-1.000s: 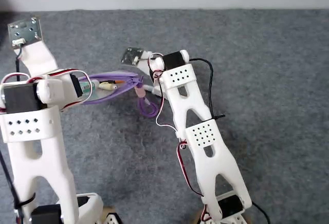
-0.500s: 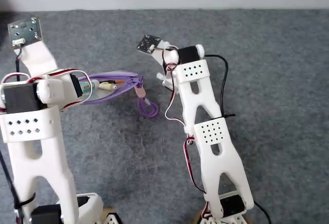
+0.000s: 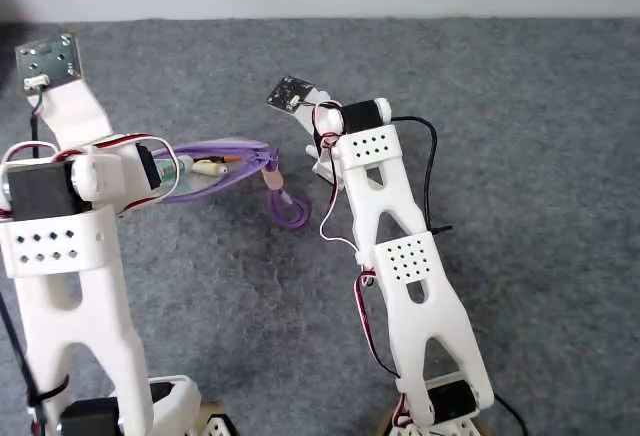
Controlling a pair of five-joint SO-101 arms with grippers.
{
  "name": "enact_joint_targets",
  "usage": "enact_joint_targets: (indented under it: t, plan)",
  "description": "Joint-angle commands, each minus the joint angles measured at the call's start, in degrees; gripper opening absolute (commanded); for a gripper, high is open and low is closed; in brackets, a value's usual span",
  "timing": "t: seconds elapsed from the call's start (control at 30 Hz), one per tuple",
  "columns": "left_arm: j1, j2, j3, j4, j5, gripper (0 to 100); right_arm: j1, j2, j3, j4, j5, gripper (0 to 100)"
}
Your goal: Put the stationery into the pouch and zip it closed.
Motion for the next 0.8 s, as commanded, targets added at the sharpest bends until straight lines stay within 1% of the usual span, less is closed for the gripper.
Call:
enact_joint_targets:
  t: [0.0,0.03,0.1,0.2,0.23,0.3,0.4,0.6,0.77]
  plan:
    - [0.26,-0.26,-2.51,-0.09,0.0,1,-1.1,-0.31,-1.49,-2.07,1.76,3.6]
    - [0.26,-0.26,-2.51,-0.09,0.0,1,-1.01,-0.84,-1.49,-1.98,1.49,0.0]
    - [0.26,-0.18,-2.42,-0.18,0.0,1,-0.75,-2.24,-1.49,-1.27,1.49,3.5]
    - [0.26,-0.18,-1.19,-0.26,0.0,1,-0.92,-5.14,-1.49,1.71,1.14,0.6]
    - [0.26,-0.18,-0.57,-0.26,0.0,1,-1.01,-6.2,-1.49,3.12,-0.26,1.2]
    - [0.26,-0.44,0.48,-0.26,0.0,1,-1.19,-8.48,-1.49,6.02,-5.45,0.7]
    - [0.26,-0.62,1.01,-0.26,0.0,1,-0.75,-12.18,-1.49,6.46,-13.1,0.7]
    - [0.35,-0.7,1.01,-0.26,0.0,1,0.66,-22.55,-1.05,6.55,-18.73,0.7]
    - [0.35,-0.7,1.01,-0.26,0.0,1,1.98,-30.99,-0.97,6.64,-21.36,0.7]
